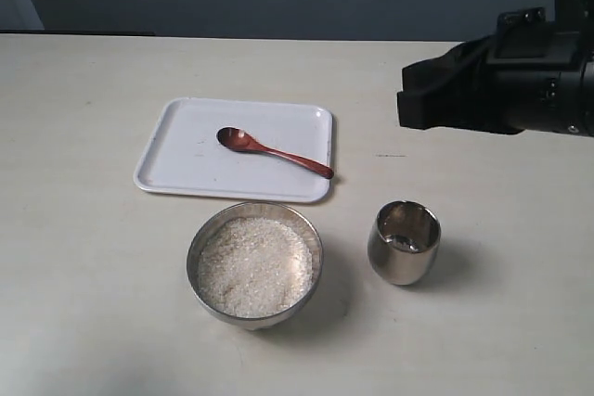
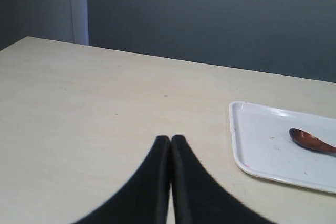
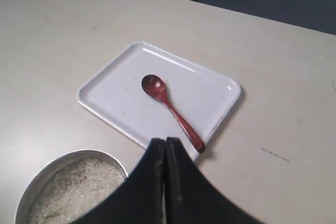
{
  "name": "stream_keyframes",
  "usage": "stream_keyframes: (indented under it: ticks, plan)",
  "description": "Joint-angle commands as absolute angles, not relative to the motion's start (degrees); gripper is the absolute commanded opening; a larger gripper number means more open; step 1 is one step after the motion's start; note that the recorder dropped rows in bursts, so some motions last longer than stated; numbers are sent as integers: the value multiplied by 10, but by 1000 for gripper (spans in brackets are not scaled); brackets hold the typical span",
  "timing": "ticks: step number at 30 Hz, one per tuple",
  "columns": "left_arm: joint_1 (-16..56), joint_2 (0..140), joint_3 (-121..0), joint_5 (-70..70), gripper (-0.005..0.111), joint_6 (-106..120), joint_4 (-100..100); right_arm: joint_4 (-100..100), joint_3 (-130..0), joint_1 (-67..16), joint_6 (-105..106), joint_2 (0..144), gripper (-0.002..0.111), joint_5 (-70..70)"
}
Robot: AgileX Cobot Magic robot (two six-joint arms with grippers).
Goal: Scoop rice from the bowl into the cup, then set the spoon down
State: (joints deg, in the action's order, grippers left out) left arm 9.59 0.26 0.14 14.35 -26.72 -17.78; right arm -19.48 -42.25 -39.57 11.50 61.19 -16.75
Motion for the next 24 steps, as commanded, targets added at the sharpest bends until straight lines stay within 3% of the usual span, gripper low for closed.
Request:
stream_keyframes:
  ticks: [1,12,24]
  plan:
    - [98,0,0,137,1,-269,-176,-144,-419,-388,119,601,-1,-144]
    - [98,0,0,137,1,-269,-176,-179,-204,-69,123,353,-1,-108]
    - [98,0,0,137,1,-269,-176,-144,0,53,120,22,-1,-129]
